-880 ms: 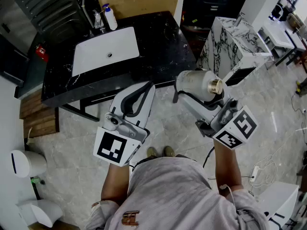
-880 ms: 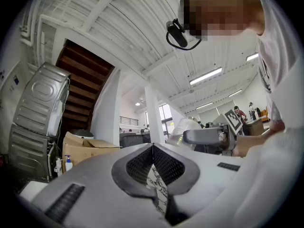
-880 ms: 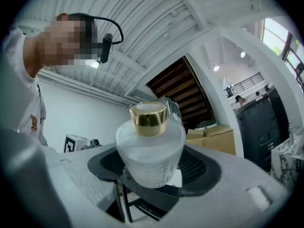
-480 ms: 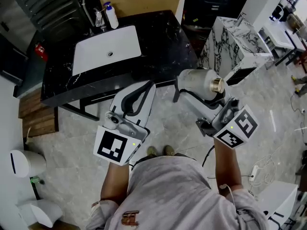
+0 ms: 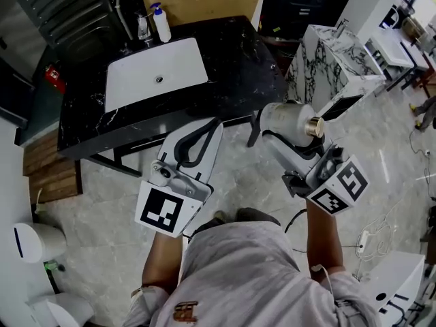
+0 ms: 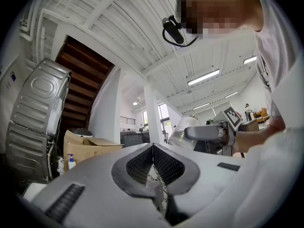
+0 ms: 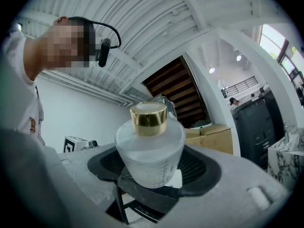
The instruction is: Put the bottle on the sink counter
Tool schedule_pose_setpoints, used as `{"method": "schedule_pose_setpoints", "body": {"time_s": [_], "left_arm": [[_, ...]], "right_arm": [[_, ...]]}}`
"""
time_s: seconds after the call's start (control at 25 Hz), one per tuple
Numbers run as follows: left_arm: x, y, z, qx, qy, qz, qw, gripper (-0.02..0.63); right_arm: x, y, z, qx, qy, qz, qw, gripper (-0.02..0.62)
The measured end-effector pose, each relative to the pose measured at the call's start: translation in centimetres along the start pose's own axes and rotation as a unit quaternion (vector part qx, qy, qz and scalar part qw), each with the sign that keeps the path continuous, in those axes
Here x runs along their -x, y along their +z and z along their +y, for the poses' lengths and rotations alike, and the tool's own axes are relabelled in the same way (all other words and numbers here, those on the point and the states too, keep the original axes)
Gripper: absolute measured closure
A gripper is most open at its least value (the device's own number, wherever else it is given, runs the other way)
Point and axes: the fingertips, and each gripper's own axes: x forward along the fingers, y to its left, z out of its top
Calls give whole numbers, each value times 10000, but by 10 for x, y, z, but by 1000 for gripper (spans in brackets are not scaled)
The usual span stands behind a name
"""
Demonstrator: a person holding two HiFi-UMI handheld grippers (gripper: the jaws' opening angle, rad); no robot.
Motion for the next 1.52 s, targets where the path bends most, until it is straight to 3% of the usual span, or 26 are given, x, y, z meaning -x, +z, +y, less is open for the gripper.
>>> {"method": "schedule_pose_setpoints", "body": {"time_s": [0.36, 0.64, 1.04, 1.16, 1.52], "left_arm": [[3, -5, 28, 43, -94, -10, 9999, 604], [-26, -17, 50, 34, -42, 34, 10000, 604], [-125, -48, 110, -44, 181, 228, 9996, 604], [-161, -51, 134, -70, 355, 79, 9993, 604], [-254, -91, 190, -104, 808, 363, 9960, 604]], "right_arm": [[-18, -2, -4, 98, -197, 57, 9997, 265], [-40, -12, -36, 121, -122, 99, 9998, 265], [-98, -12, -144, 377, 57, 232, 9990, 265], [-119, -14, -181, 460, 130, 320, 9983, 265], [-181, -45, -284, 522, 500, 871, 9936, 265]]}}
